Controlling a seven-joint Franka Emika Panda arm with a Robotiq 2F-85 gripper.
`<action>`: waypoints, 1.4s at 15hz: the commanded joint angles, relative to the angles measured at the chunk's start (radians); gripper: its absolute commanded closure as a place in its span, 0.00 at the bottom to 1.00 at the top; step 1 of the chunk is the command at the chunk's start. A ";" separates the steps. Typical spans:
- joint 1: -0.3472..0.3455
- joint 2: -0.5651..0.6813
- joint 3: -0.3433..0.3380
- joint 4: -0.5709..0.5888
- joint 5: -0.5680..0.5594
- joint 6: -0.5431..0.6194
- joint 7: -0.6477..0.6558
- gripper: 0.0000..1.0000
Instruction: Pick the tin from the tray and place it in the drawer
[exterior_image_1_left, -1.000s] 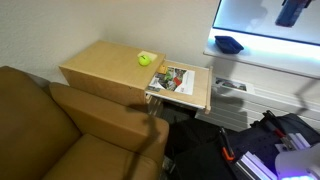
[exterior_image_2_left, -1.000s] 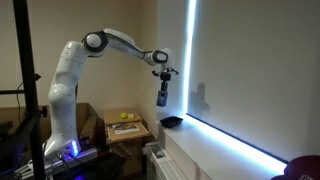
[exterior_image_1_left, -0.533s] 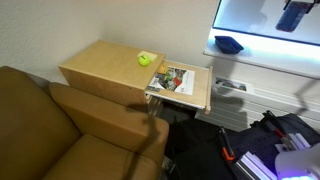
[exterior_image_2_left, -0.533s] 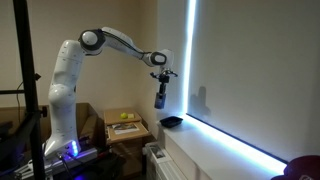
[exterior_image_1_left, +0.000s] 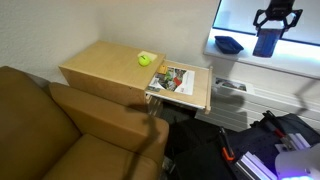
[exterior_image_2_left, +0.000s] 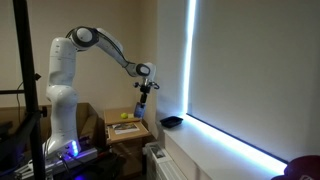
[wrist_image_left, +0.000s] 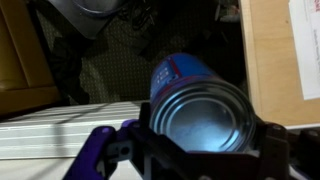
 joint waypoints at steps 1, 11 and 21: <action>0.061 -0.179 0.066 -0.252 -0.008 0.132 -0.048 0.42; 0.162 -0.237 0.208 -0.431 0.007 0.279 -0.020 0.42; 0.280 0.024 0.309 -0.180 0.114 0.443 0.059 0.42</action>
